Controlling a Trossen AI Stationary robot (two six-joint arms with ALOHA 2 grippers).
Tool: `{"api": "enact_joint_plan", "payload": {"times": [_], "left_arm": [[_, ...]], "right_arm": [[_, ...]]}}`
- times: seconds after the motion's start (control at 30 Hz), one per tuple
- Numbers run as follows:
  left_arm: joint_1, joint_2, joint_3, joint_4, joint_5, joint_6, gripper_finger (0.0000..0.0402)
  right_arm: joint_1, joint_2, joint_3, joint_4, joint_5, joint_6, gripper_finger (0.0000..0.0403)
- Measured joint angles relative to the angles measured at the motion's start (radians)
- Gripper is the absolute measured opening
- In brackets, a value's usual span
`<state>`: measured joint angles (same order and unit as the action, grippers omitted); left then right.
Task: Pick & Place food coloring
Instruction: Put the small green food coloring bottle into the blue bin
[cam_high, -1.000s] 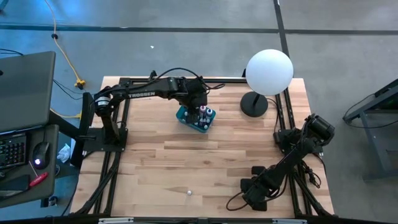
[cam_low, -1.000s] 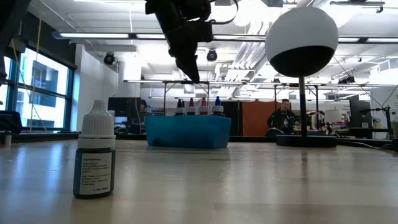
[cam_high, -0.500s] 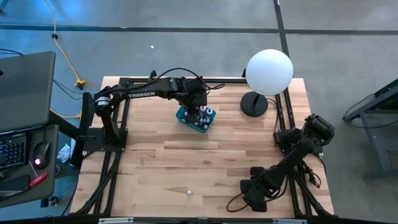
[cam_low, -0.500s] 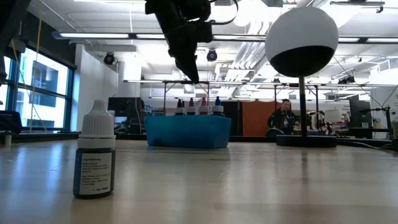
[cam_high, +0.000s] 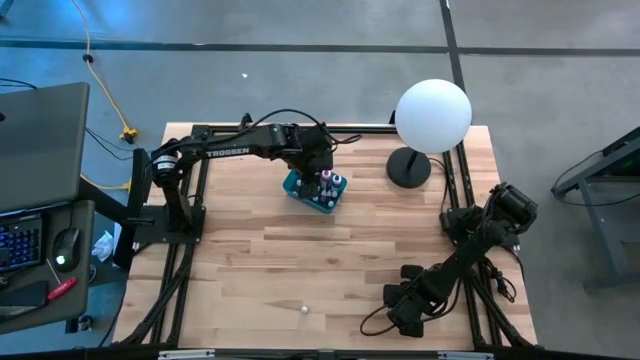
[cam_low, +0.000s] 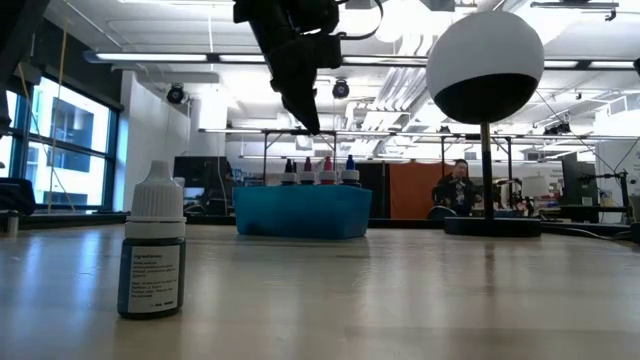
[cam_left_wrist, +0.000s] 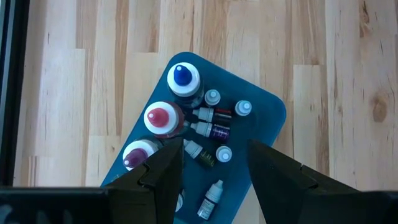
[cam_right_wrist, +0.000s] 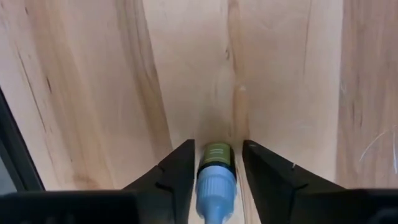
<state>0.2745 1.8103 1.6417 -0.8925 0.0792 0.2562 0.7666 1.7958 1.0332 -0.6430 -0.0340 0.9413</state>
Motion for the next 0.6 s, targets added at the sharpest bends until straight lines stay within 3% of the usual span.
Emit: {"api": "enact_joint_plan", "payload": {"times": [0.3,0.47,0.6], "left_arm": [[0.0,0.0,0.0,-0.002,-0.015,0.0,0.0172],[0.0,0.0,0.0,-0.084,-0.104,0.008,0.0172],[0.0,0.0,0.0,-0.206,-0.197,0.008,0.0172]], "right_arm": [[-0.002,0.0,0.0,0.0,-0.057,0.026,0.0084],[-0.041,0.0,-0.002,0.031,-0.001,0.025,0.0079],[-0.152,0.001,0.0,0.064,0.059,-0.05,0.0077]]}}
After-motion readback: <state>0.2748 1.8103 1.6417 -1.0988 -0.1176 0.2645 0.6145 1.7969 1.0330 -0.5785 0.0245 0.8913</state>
